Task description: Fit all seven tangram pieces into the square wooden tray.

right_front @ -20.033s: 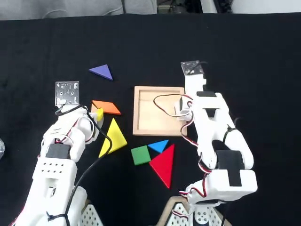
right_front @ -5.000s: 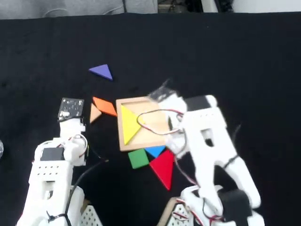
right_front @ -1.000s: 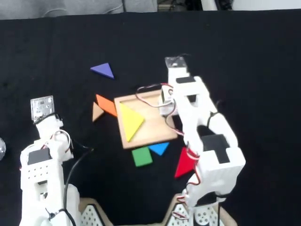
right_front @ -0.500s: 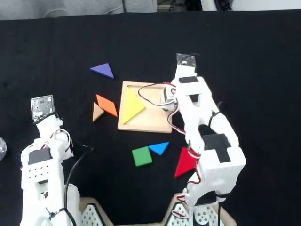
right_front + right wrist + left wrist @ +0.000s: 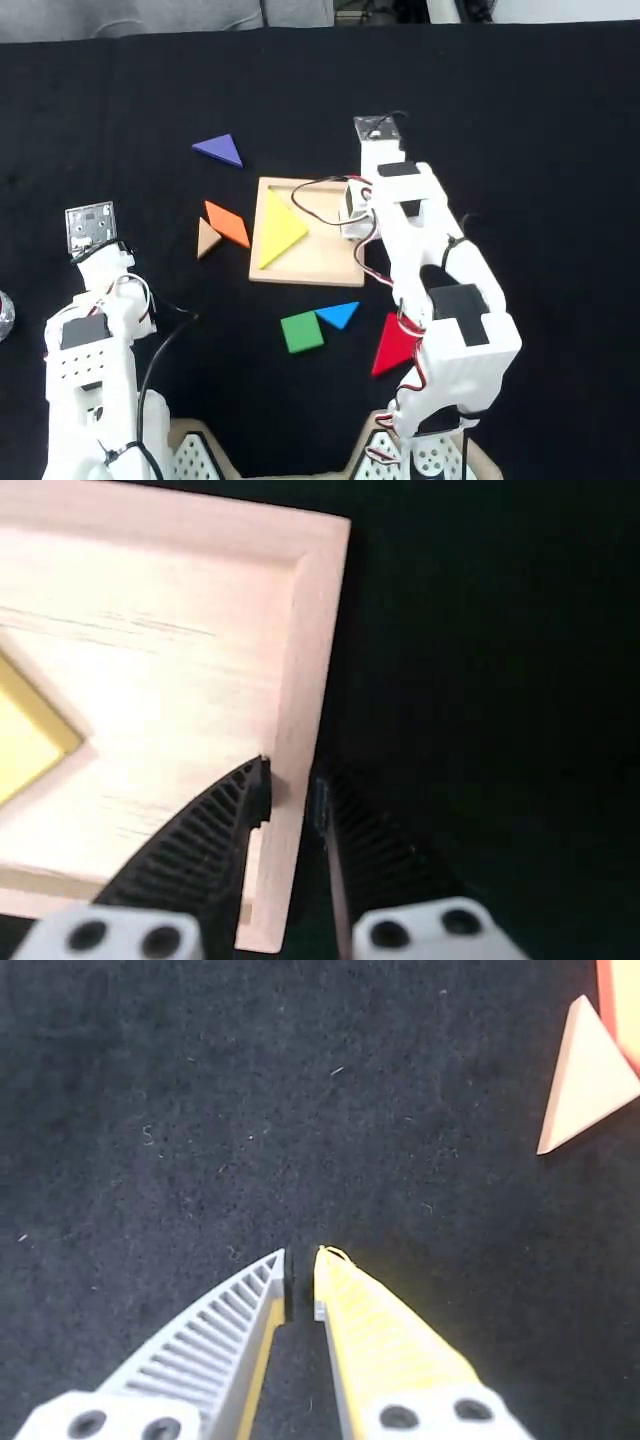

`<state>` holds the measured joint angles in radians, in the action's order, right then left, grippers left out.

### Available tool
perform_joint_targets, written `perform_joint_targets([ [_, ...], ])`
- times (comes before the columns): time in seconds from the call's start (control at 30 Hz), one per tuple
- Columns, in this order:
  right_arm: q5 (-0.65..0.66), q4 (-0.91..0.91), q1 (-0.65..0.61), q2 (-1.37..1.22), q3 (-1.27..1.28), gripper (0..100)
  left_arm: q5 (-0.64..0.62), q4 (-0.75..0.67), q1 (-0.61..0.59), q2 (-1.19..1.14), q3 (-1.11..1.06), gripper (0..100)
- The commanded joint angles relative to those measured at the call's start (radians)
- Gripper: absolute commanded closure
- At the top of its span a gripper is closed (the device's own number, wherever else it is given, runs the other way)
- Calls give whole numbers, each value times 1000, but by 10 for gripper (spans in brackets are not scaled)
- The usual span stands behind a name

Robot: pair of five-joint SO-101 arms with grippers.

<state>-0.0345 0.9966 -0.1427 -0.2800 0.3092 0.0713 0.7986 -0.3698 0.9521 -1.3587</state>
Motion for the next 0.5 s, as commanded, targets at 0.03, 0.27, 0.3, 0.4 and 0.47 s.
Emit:
perform_joint_targets([
  [0.03, 100, 18, -5, 10, -30, 988, -3, -12, -1, 14, 4, 927],
  [0.27, 181, 11, 3, 10, -53, 988, -3, -12, -1, 14, 4, 927],
  [0.3, 183, 11, 3, 10, -64, 988, -3, -12, -1, 14, 4, 927],
  [0.4, 227, 17, 9, 10, -94, 988, -3, -12, -1, 14, 4, 927],
  [0.47, 252, 31, 6, 10, -99, 987, -3, -12, -1, 14, 4, 927],
])
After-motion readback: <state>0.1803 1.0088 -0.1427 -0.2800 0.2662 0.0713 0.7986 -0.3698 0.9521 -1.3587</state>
